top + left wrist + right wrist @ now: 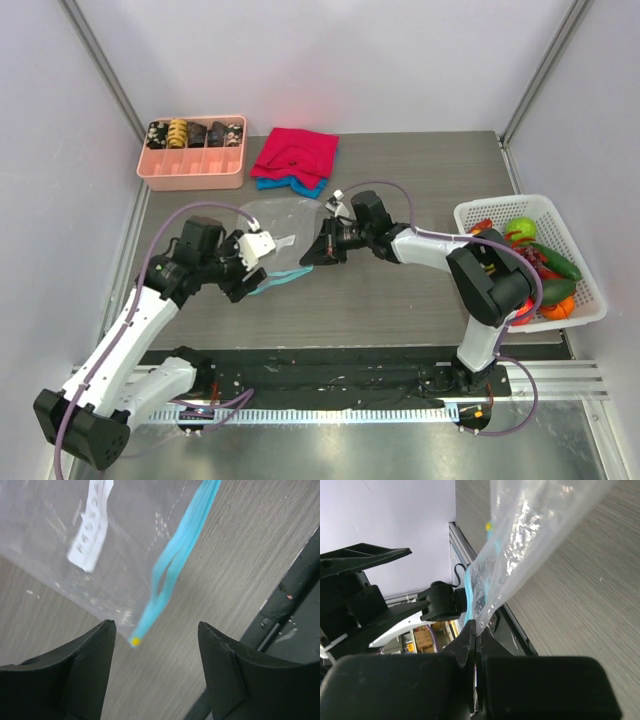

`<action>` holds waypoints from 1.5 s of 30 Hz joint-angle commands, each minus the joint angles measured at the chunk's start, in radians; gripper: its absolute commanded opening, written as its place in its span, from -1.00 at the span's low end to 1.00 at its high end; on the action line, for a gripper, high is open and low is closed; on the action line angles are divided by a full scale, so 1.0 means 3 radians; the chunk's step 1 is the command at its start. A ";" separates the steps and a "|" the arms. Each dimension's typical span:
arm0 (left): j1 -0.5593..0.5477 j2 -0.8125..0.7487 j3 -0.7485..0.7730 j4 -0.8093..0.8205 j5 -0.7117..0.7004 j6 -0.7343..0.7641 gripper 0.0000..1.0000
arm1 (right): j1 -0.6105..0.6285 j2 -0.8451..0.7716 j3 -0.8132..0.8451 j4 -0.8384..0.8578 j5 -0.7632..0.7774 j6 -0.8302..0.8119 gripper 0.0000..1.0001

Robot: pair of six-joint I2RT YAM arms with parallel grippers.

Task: Place the food in the zip-top bag and seal the zipper
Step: Pick up the zipper food storage bag at the center of the board.

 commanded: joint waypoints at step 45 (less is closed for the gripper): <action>-0.0495 0.1141 0.0540 0.0231 -0.0453 -0.1346 -1.00 | -0.0440 0.0389 0.1805 -0.1296 -0.0094 -0.0775 0.16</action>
